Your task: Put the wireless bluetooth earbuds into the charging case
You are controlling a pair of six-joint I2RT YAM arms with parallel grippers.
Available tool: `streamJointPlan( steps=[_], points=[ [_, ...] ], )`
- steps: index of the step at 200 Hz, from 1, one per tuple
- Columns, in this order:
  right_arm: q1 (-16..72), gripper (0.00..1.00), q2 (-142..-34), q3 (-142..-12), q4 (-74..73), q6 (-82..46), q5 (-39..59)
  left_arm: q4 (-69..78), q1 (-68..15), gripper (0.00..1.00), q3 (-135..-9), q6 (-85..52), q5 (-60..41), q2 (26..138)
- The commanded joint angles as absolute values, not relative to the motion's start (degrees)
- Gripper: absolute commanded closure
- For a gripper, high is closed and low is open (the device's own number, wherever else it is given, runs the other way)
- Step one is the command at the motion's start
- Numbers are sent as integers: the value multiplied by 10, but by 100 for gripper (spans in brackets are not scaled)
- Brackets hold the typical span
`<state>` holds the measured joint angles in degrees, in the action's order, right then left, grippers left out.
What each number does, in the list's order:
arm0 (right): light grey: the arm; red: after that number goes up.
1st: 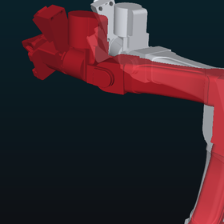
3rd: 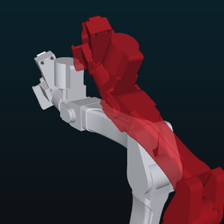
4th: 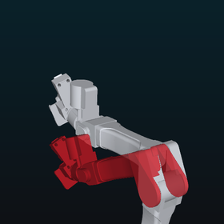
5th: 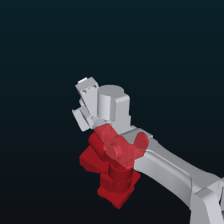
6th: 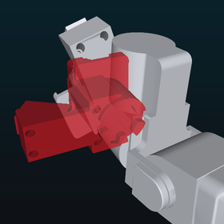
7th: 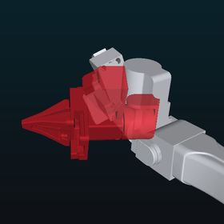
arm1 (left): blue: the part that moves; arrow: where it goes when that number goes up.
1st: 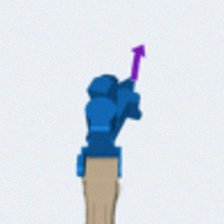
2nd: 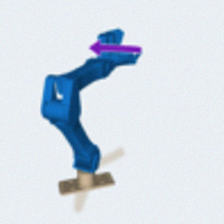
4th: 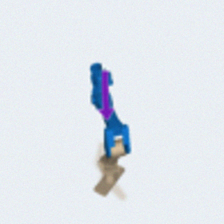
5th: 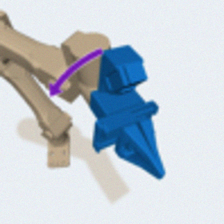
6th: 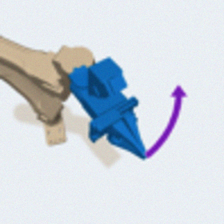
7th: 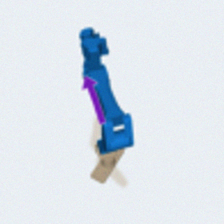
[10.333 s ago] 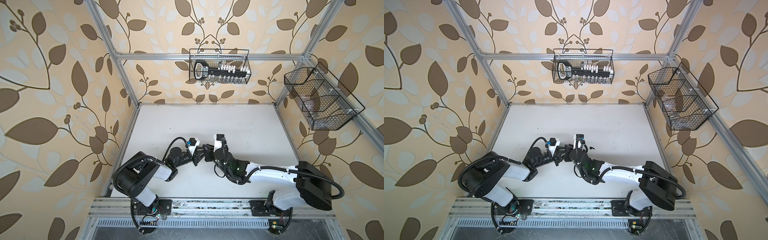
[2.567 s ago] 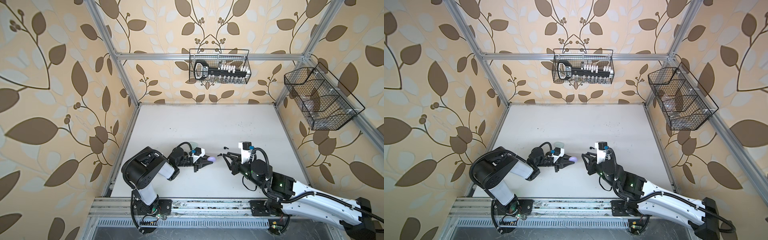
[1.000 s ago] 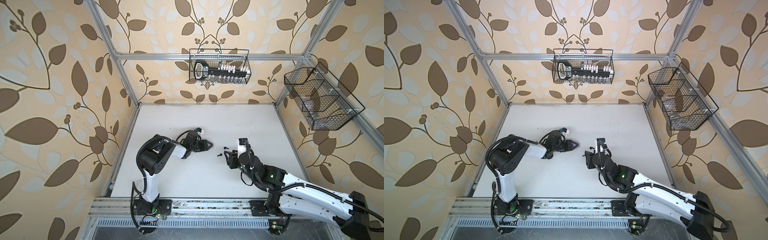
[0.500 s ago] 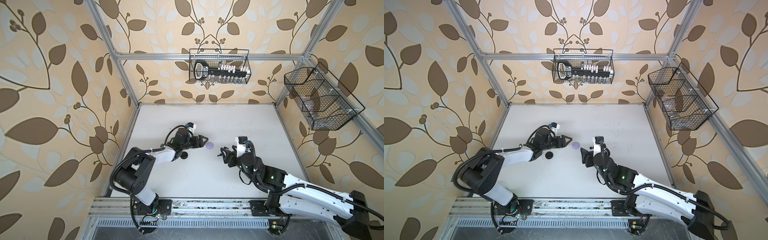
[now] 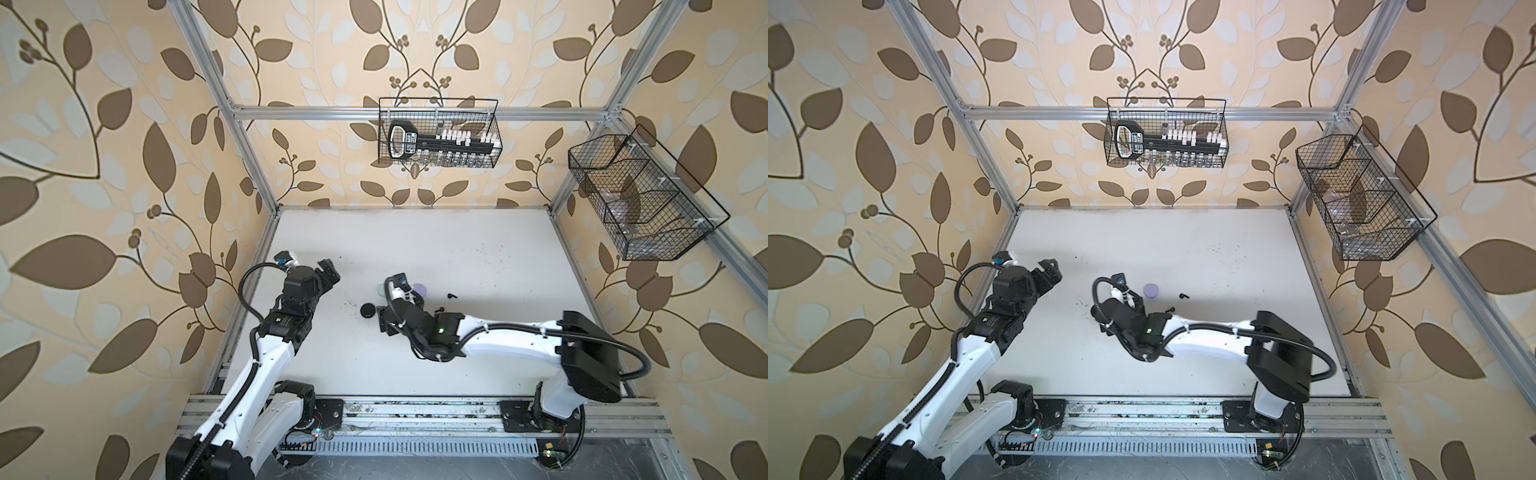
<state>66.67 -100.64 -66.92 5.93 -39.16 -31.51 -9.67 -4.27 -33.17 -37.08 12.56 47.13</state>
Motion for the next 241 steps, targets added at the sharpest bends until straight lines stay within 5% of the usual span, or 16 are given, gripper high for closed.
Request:
streamJointPlan(
  steps=[1,22,47,80,109,241],
  points=[
    [671,21,-1079,-748,119,-418,-305,-160,15,1,-320,-395,122,423],
    [668,20,-1154,-820,149,-418,-292,-194,57,1,-322,-394,112,405],
    [663,5,-1222,-880,167,-417,-273,-177,79,1,-319,-394,73,417],
    [650,14,-1268,-912,178,-420,-261,-174,83,1,-312,-387,79,402],
    [643,35,-1298,-933,193,-420,-250,-171,82,1,-313,-384,66,402],
    [645,32,-1345,-972,236,-416,-291,-168,82,1,-311,-377,50,391]
  ],
)
